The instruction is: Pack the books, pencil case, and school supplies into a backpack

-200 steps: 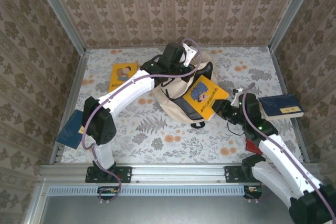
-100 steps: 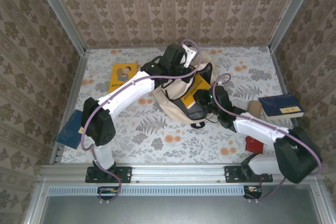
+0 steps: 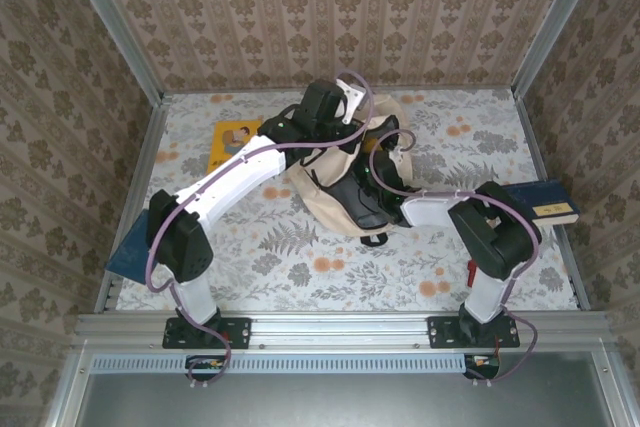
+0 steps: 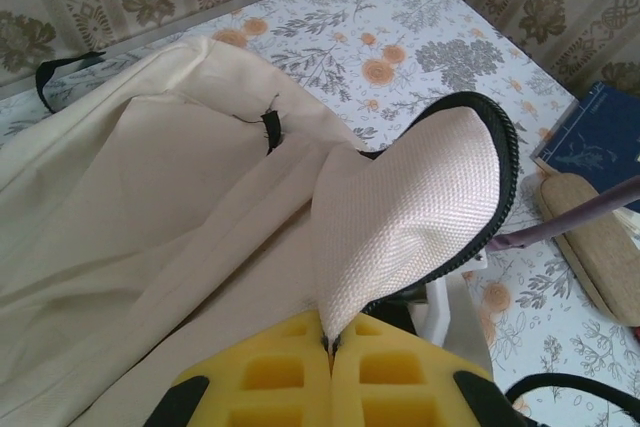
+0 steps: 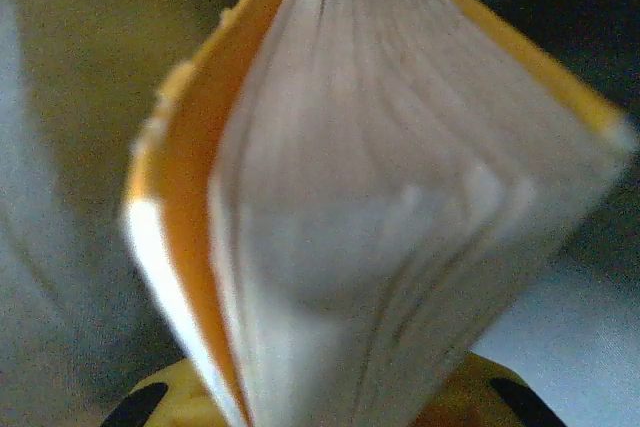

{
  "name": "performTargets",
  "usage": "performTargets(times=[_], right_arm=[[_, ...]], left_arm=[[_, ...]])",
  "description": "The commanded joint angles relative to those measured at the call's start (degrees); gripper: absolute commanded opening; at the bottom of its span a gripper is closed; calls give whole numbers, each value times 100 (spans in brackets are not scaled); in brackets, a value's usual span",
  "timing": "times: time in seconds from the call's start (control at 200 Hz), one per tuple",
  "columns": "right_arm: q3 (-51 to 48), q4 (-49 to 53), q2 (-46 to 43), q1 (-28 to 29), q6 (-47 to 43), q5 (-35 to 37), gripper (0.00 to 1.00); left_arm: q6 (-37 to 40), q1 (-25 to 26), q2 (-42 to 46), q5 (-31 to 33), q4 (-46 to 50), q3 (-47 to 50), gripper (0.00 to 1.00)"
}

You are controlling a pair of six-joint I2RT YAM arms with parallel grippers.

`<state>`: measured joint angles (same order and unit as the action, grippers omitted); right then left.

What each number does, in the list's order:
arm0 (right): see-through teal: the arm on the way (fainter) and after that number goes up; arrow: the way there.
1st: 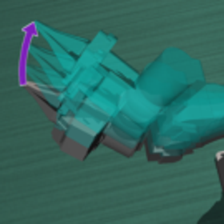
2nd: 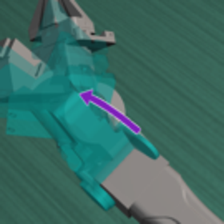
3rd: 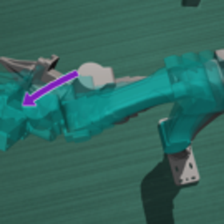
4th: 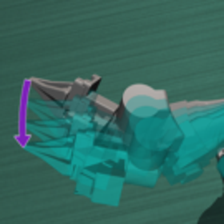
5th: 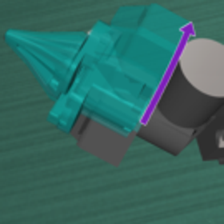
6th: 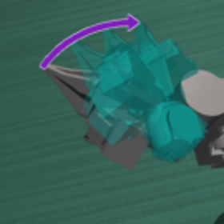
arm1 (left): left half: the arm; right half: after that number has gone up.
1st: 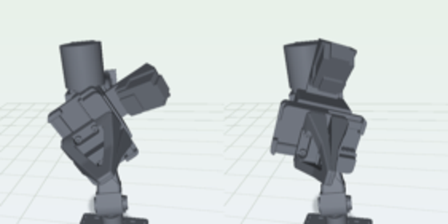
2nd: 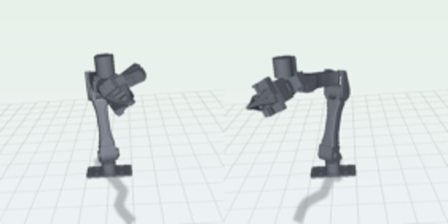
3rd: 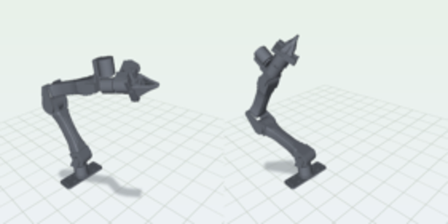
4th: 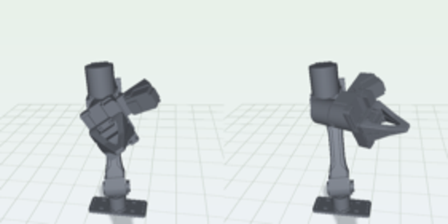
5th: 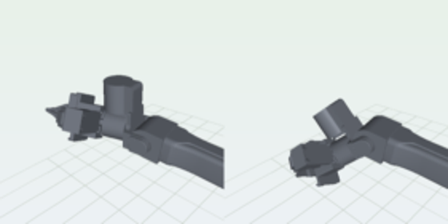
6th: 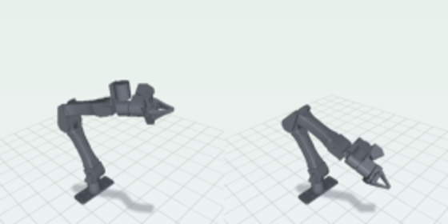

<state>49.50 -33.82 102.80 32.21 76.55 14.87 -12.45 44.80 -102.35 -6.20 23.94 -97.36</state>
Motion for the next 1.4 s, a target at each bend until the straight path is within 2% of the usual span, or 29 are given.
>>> performTargets(times=[0.0, 0.175, 0.335, 0.42, 0.63, 0.71, 0.885, 1.065, 1.26, 1.395], right_arm=[[546, -355, 282, 14, 3, 492, 9], [1071, -326, 956, 14, 269, 507, 11], [1355, -31, 1243, 5, 363, 251, 21], [1318, 464, 1097, 4, 364, 208, 33], [549, 973, 303, -4, 275, -5, 72], [171, 1182, -91, -13, 276, -124, 80], [-542, 1211, -921, -96, 101, -676, 83], [-906, 1995, -1871, -135, -236, -1109, 83], [-1529, 3048, -3558, -144, -447, -634, 87], [-1735, 4233, -4745, -215, -849, -100, 90]], left_arm=[[-169, -85, 354, -215, -303, 31, 0], [-273, -180, 390, -412, -358, 132, 0], [-337, -260, 421, -461, -400, 242, 0], [-371, -309, 419, -466, -420, 283, 0], [-525, -449, 382, -470, -505, 336, 0], [-541, -488, 373, -454, -533, 360, 0], [-577, -557, 378, -415, -584, 458, 0], [-615, -578, 374, -463, -676, 672, 0], [-759, -621, 280, -730, -841, 939, 0], [-794, -622, 246, -947, -944, 1111, 2]])
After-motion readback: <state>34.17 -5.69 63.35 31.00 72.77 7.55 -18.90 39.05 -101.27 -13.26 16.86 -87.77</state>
